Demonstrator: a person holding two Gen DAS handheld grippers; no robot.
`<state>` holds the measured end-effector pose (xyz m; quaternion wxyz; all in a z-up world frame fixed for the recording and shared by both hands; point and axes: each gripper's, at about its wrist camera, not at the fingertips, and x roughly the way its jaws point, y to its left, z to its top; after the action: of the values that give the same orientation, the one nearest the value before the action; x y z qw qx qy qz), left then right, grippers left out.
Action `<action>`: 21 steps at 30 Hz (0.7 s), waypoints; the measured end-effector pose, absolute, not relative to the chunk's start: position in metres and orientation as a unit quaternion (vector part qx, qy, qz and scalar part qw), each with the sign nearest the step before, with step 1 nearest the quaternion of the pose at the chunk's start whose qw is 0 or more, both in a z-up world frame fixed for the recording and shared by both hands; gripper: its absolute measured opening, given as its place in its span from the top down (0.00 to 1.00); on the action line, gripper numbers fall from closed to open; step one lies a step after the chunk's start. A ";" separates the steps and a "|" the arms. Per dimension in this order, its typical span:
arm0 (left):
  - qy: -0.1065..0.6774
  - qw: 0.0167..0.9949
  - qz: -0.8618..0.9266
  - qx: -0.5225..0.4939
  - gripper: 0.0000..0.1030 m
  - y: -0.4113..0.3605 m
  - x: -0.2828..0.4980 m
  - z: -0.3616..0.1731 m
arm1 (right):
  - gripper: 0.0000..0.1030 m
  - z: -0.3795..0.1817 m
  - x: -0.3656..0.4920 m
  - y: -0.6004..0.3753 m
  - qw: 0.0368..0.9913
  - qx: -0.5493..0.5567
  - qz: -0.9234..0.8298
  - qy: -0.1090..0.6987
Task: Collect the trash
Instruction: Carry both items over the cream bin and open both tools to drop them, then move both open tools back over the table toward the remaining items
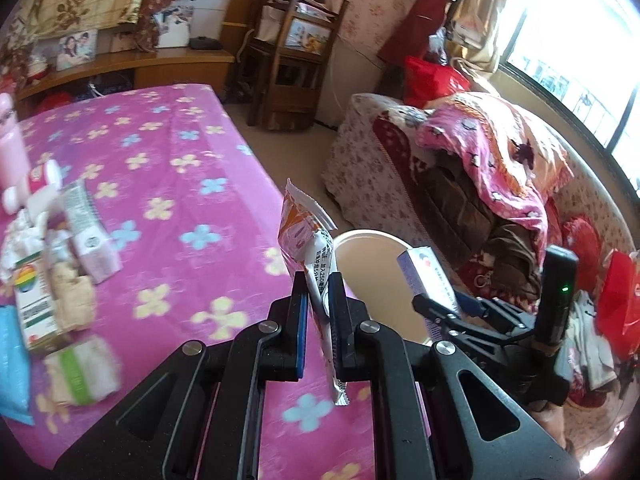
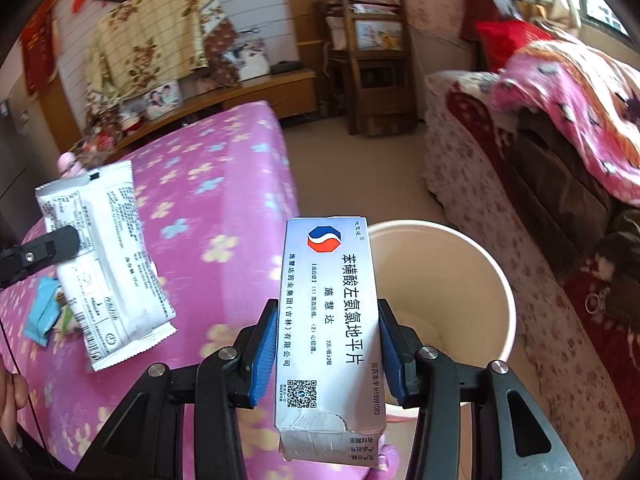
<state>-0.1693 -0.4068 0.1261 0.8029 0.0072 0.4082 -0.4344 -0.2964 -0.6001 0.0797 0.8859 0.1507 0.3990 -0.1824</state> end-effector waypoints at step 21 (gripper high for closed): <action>0.451 0.761 -0.464 -0.044 0.51 -0.489 -0.169 0.081 | 0.35 0.021 -0.305 -0.676 0.842 0.197 -0.261 0.429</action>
<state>-0.1692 -0.4886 0.0810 0.7608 -0.0441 0.4514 -0.4642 -0.3045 -0.6756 0.0211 0.8424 0.1971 0.4285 -0.2605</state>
